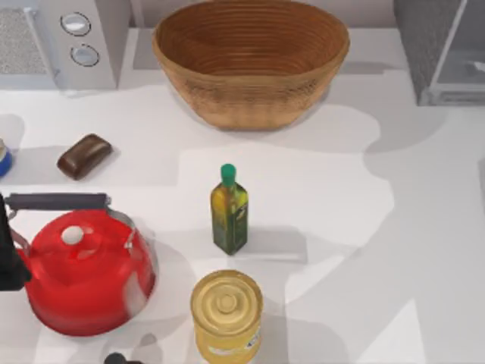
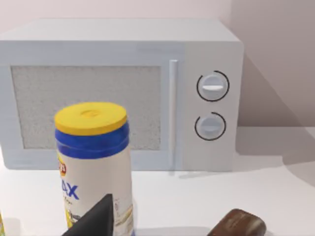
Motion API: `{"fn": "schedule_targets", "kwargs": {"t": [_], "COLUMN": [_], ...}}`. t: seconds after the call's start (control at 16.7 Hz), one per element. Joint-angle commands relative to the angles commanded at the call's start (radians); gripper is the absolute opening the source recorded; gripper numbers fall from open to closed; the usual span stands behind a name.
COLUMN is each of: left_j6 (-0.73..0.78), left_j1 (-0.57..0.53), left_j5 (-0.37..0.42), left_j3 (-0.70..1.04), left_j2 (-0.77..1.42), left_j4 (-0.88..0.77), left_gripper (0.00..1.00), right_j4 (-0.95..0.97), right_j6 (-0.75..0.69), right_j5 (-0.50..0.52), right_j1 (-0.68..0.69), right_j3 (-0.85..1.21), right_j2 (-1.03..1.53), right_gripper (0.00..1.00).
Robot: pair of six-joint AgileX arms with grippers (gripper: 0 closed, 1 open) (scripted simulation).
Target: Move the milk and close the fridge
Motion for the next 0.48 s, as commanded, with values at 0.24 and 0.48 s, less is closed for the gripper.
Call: {"fn": "schedule_targets", "kwargs": {"t": [0.24,0.48], "left_j6": [0.0,0.0], "left_j1": [0.0,0.0], "left_j5": [0.0,0.0], "left_j3": [0.0,0.0], "left_j2": [0.0,0.0], "left_j4": [0.0,0.0], "left_gripper": [1.0,1.0], "right_j4": [0.0,0.0], "right_j6": [0.0,0.0], "right_j5": [0.0,0.0], "right_j1": [0.0,0.0], "right_j3": [0.0,0.0], "right_j2": [0.0,0.0], "right_gripper": [0.08,0.38]}}
